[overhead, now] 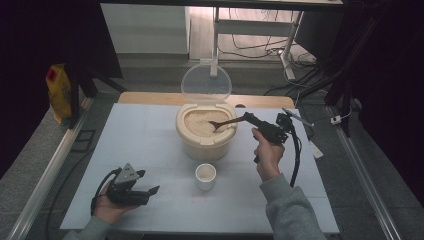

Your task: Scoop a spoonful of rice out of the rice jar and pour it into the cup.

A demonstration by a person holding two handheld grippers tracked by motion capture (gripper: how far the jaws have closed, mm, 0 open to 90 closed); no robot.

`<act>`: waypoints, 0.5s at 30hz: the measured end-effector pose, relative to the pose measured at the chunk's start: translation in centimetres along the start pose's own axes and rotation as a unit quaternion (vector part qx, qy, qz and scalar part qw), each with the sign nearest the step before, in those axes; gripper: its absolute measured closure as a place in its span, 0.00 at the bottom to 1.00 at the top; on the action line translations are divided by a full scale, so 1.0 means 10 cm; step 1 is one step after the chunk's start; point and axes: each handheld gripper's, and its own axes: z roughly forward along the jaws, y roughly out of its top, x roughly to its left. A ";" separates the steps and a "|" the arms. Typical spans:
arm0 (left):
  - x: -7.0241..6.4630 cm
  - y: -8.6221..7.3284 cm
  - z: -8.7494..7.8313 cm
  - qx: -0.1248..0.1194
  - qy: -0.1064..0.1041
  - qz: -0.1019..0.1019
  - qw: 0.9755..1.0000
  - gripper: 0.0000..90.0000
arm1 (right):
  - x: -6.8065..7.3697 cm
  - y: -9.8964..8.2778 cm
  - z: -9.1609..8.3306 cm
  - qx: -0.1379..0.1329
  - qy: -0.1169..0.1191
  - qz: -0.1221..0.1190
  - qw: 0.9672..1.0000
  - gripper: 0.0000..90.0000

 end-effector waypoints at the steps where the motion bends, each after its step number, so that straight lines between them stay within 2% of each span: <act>1: 0.00 0.00 0.00 0.000 0.000 0.000 1.000 0.26 | 0.00 0.00 0.00 0.001 0.000 0.002 1.000 0.92; 7: 0.00 0.00 0.00 -0.001 0.000 0.000 1.000 0.26 | -0.02 0.02 -0.02 -0.009 0.006 0.019 1.000 0.92; 15: 0.00 0.00 0.00 0.001 0.001 0.002 1.000 0.26 | -0.04 0.05 -0.05 -0.016 0.008 0.023 1.000 0.92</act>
